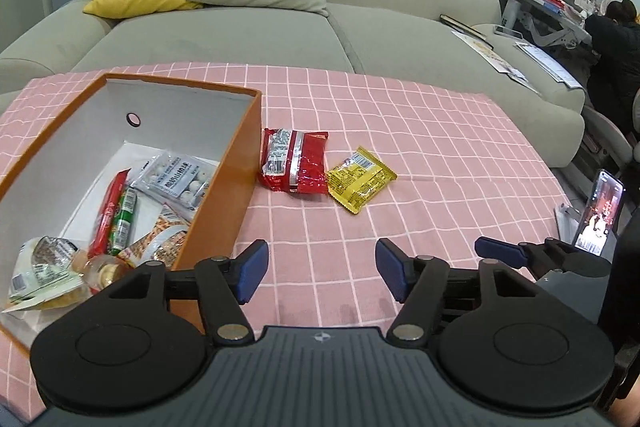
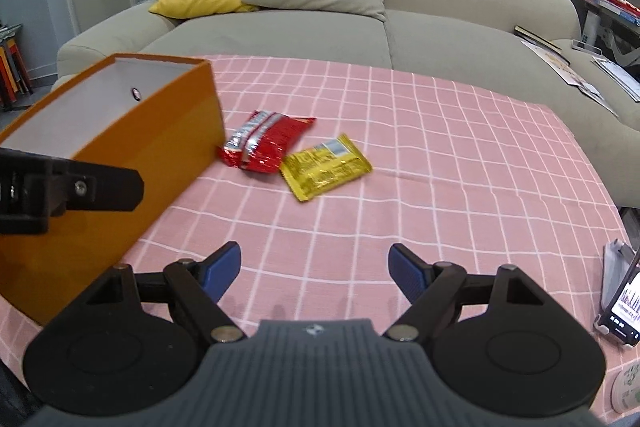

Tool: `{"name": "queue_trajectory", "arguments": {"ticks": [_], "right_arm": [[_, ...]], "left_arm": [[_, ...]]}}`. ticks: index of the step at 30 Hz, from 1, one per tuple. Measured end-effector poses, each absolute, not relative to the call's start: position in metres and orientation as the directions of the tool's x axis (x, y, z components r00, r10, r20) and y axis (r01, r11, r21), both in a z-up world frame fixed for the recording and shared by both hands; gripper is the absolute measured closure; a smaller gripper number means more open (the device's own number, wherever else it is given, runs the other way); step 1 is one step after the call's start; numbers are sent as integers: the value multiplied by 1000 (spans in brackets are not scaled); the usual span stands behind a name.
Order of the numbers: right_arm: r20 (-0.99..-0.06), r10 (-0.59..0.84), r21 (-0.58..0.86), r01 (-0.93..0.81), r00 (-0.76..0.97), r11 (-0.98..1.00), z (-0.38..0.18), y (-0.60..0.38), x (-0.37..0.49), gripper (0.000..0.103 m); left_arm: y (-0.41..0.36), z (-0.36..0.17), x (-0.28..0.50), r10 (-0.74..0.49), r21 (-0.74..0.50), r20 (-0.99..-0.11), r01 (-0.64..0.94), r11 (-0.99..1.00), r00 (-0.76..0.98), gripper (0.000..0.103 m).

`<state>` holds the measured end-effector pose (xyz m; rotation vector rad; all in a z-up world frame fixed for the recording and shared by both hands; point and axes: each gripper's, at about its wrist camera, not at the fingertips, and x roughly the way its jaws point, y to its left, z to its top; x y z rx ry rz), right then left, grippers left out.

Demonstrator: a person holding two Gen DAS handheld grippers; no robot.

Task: Organize snacks
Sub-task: 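Lower the right tool over the yellow packet and close on it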

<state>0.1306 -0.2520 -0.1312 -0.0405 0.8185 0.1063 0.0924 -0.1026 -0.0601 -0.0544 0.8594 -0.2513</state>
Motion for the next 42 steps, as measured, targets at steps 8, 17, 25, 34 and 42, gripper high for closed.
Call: {"name": "queue_trajectory", "arguments": {"ticks": [8,17,25,34,42], "right_arm": [[-751,69,-2,-107,657,994,-146,-269,162,25],[-758,141,-24,-244,637,970,-166,-266,218,25],[-763,187,-86,-384,619,919,-190,-262,265,11],[-784,243,-48,-447,571,893,-206,-261,287,18],[-787,255,9,-403,562,915,-202,-270,282,41]], "left_arm": [[-116,-77,119,-202,-125,-766,167,978,611,30],[-126,-89,155,-168,-98,-787,149,984,594,30],[-133,-99,180,-152,-73,-802,159,985,577,30],[-142,-109,198,-160,-86,-810,156,984,565,30],[-147,-117,209,-151,-93,-815,132,987,559,30]]}}
